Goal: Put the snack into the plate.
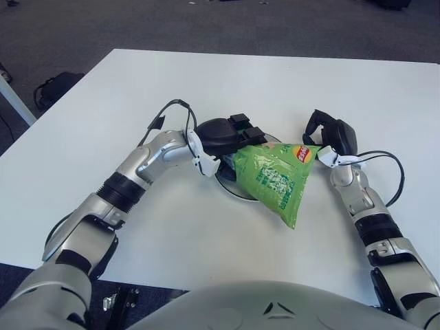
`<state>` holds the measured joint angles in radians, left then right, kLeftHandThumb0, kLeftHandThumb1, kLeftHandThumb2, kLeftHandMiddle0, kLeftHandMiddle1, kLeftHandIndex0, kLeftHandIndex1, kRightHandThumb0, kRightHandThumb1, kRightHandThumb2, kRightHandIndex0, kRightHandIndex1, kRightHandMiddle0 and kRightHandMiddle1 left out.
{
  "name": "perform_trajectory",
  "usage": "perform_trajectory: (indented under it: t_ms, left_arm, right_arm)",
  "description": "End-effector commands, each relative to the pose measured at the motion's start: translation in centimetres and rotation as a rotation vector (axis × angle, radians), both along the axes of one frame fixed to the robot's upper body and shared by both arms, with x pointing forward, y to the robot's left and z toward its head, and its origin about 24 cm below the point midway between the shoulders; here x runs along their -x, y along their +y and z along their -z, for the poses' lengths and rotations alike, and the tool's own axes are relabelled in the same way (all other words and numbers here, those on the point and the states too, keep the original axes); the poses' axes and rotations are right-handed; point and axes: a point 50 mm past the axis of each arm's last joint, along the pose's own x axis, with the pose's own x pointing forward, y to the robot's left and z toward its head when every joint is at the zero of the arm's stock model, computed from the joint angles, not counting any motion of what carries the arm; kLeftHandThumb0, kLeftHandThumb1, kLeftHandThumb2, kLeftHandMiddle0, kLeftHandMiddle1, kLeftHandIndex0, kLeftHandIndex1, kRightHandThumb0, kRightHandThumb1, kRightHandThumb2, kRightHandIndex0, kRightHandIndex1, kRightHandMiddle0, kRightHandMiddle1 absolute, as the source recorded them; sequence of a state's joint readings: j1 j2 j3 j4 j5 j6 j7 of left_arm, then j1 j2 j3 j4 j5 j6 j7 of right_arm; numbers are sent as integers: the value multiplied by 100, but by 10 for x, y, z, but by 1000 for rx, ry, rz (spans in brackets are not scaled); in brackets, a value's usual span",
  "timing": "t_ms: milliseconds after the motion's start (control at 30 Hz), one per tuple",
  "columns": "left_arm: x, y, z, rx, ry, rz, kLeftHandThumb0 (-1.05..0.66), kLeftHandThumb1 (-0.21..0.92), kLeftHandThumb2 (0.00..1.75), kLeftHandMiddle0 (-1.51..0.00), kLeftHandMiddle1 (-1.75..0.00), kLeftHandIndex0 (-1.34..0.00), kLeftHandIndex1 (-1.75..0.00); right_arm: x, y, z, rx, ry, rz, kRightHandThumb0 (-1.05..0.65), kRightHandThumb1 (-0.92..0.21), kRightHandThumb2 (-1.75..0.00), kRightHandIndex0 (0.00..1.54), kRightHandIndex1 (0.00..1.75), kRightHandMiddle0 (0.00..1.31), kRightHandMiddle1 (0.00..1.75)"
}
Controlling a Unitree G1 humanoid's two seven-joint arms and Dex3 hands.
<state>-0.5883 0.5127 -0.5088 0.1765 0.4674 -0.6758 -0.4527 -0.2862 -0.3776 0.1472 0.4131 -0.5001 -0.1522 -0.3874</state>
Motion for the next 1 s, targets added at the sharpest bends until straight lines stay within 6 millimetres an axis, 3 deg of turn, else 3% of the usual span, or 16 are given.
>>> perform_trajectory:
  t_ms: [0,300,833,967]
  left_arm:
    - [-1,1,-4,-34,32,35,-88,87,47,0,-2,0,-4]
    - [-5,2,-6,1,114,35,-104,92,34,0,0,0,0]
    - [-12,10,-12,358,404,70,-105,90,20,0,0,0,0]
    - [-16,12,-14,452,437,50,-97,85,16,0,0,0,0]
  right_arm:
    - [22,-2,47,39,220,22,-54,-20,-147,130,175,72,175]
    - [22,-1,47,39,224,28,-55,-18,-149,132,175,73,175]
    - [22,0,48,38,225,8,-54,-19,-148,132,175,73,175]
    - [22,-1,48,49,228,11,-54,-19,-147,130,175,72,175]
